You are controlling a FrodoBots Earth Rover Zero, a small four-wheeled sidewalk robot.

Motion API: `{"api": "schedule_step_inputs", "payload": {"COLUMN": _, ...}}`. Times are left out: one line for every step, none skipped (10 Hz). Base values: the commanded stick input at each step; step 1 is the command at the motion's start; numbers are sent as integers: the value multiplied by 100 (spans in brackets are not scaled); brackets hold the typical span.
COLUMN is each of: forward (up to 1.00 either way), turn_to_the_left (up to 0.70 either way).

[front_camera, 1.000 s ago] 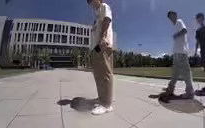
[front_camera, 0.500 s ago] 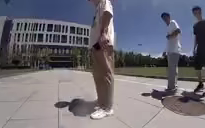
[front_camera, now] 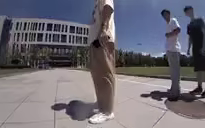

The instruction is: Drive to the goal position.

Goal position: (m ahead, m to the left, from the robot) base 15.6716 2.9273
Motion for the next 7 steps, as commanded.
{"api": "schedule_step_inputs", "payload": {"forward": 26, "turn_to_the_left": 0}}
{"api": "schedule_step_inputs", "payload": {"forward": 25, "turn_to_the_left": 0}}
{"api": "schedule_step_inputs", "payload": {"forward": 25, "turn_to_the_left": 0}}
{"api": "schedule_step_inputs", "payload": {"forward": 25, "turn_to_the_left": 0}}
{"api": "schedule_step_inputs", "payload": {"forward": 26, "turn_to_the_left": 0}}
{"api": "schedule_step_inputs", "payload": {"forward": 26, "turn_to_the_left": 0}}
{"api": "schedule_step_inputs", "payload": {"forward": 25, "turn_to_the_left": 0}}
